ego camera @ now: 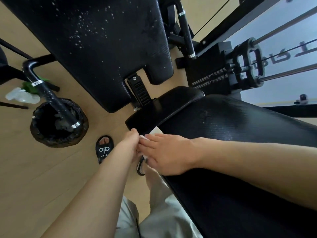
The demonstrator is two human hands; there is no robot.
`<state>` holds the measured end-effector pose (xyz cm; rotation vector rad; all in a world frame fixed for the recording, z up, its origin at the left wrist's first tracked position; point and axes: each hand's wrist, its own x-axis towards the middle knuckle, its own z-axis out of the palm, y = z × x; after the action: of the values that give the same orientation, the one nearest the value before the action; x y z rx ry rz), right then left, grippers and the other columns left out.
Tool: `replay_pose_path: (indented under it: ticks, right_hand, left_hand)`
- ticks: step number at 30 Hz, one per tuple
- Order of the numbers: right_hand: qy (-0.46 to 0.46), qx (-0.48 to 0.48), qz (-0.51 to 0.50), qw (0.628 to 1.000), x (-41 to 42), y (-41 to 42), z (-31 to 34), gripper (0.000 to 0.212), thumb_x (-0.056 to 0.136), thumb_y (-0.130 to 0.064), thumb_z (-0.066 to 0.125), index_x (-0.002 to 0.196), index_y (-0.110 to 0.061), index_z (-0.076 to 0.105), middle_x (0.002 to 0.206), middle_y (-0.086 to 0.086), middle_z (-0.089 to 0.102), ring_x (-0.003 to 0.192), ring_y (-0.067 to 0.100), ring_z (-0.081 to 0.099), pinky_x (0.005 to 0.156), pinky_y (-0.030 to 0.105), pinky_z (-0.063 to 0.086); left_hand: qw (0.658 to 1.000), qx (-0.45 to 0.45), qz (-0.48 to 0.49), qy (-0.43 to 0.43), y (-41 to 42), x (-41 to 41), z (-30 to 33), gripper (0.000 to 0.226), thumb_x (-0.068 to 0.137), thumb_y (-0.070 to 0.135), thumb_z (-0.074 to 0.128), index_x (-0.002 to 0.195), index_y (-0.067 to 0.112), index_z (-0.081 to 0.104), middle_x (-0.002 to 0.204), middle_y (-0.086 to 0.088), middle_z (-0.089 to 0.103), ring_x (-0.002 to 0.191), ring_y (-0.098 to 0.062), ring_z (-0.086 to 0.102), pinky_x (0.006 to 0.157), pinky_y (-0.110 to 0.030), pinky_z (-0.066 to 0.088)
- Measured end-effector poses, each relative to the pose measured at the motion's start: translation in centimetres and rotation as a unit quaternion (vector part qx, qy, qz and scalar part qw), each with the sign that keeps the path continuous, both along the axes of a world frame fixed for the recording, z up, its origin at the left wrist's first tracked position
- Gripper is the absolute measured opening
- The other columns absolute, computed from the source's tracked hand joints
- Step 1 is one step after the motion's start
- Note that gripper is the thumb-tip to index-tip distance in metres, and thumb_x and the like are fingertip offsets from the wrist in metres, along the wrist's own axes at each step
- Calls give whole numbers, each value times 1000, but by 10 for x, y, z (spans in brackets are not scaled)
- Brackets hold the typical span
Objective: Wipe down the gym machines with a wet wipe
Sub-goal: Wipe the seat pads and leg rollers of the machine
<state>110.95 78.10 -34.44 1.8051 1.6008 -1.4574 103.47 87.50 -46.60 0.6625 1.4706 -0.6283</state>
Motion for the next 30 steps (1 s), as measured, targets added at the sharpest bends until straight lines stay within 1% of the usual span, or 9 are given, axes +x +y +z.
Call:
replay_pose_path:
  ticks: [3,6,11,14,17,20,23,26,30]
  right_hand:
    - [-28,22,57,998,23,-8,18,56,111,-29,17,159,-2,23,167,17,15,155,28,9,125,40,11]
    - [-120,-42,-37,991,87,-42,38,54,112,-30,19,161,-5,19,169,12,12,155,25,11,125,34,8]
    - [-208,-114,-110,965,142,-85,45,57,110,-34,18,162,-9,14,171,11,4,158,25,3,128,38,5]
    - [-132,-27,-55,989,73,-55,46,49,107,-20,20,140,0,52,147,22,44,137,41,38,113,51,35]
    - [-18,-12,1,1000,3,-30,56,59,106,-27,16,151,4,38,158,27,29,147,41,25,118,53,31]
    - [-6,-27,17,999,32,-39,53,50,108,-21,24,140,7,50,150,30,41,141,46,36,112,57,36]
    - [-142,-30,-118,982,110,-63,54,44,110,-23,26,141,-3,52,145,23,49,135,43,46,109,56,39]
    - [-209,-134,-219,944,168,-86,57,51,111,-37,27,159,-21,32,166,7,27,153,27,26,123,39,19]
    - [-275,-124,-353,885,187,-95,51,45,107,-37,38,142,-16,58,141,17,58,128,37,54,104,37,43]
  left_hand:
    - [999,-32,-4,-38,2,-9,11,30,107,24,40,98,10,65,83,-8,67,75,-22,64,74,-37,55]
    - [998,-22,0,-52,1,-11,17,25,105,20,40,112,13,64,98,-6,69,92,-24,66,95,-46,52]
    - [996,-6,-60,-60,-13,-3,44,31,103,14,35,79,20,53,60,4,54,54,-13,46,71,-26,50]
    - [996,0,-57,-66,-19,-2,53,35,104,16,35,76,18,54,57,4,54,46,-12,45,45,-23,38]
    - [997,14,-39,-60,-16,-2,52,37,105,19,34,77,13,59,53,-1,57,40,-15,49,41,-20,36]
    - [997,4,-31,-65,-16,-5,53,37,105,25,35,109,10,69,68,-6,64,64,-27,61,57,-29,47]
    - [997,-10,-44,-70,-21,-7,60,37,106,27,35,126,13,63,113,-11,72,111,-31,65,97,-42,52]
    - [996,-7,-47,-76,-25,-8,69,30,106,27,37,113,15,64,106,-7,70,102,-25,64,93,-41,52]
    - [996,4,-47,-78,-25,-10,75,35,103,30,40,127,18,62,132,-9,65,122,-28,57,111,-53,41]
